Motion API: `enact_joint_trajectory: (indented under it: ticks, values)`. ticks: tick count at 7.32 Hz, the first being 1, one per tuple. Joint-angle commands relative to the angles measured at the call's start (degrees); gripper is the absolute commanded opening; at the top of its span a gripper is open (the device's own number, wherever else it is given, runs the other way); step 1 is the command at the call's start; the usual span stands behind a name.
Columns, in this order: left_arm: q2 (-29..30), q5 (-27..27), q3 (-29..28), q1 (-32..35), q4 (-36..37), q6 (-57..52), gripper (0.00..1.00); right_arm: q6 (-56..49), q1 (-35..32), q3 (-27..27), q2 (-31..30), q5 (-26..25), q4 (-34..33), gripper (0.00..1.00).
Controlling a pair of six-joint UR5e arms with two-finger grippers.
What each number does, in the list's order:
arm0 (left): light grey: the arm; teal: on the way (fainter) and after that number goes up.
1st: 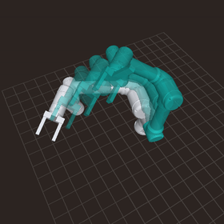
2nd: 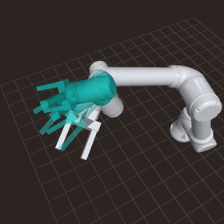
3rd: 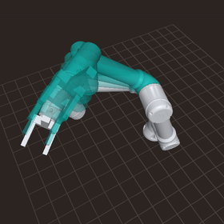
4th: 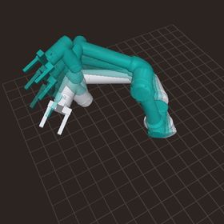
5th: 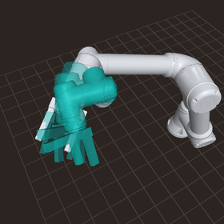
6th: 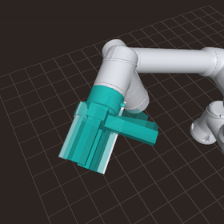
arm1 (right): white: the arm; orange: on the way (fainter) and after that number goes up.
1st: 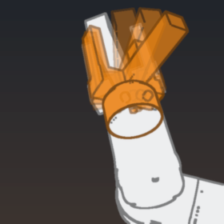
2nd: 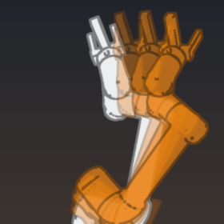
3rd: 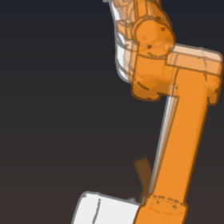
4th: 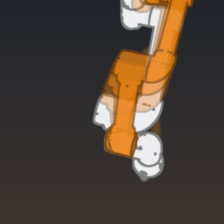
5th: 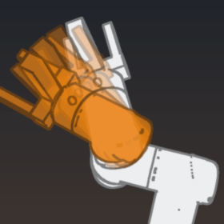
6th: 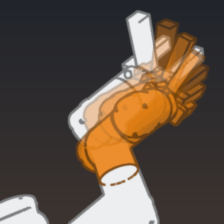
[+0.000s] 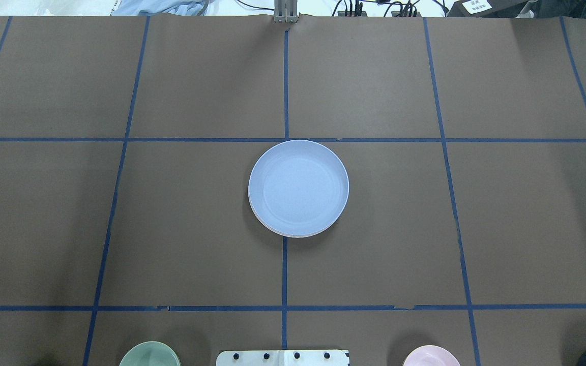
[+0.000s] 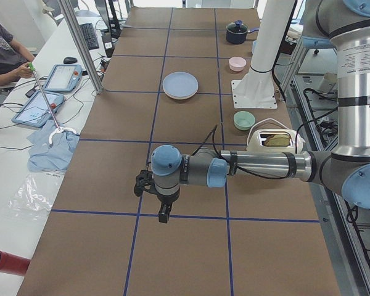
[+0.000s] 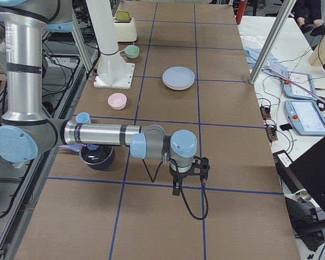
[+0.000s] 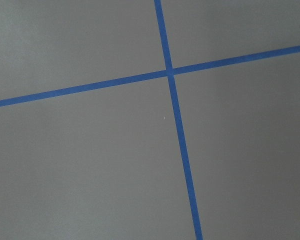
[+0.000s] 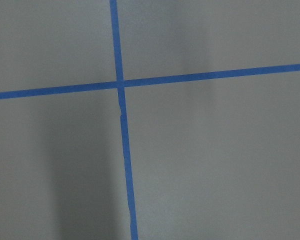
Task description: Stack three plates with pink and blue
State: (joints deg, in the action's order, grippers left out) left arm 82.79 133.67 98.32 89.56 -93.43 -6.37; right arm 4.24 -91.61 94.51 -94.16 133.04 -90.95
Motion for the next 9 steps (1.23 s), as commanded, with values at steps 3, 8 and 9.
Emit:
enact_joint_trajectory:
  ticks: [3, 8, 9]
  values:
    - [0.09, 2.83, 0.47, 0.0, -0.26, 6.99, 1.0, 0.06, 0.29, -0.03, -0.06, -0.24, 0.43, 1.0]
    - [0.09, 2.83, 0.38, 0.0, -0.35, 6.55, 1.0, -0.03, 0.2, -0.12, 0.03, 0.03, 0.43, 1.0]
    - [0.0, 2.83, 0.38, 0.0, -0.35, 6.55, 1.0, -0.03, 0.29, -0.12, 0.03, 0.03, 0.43, 1.0]
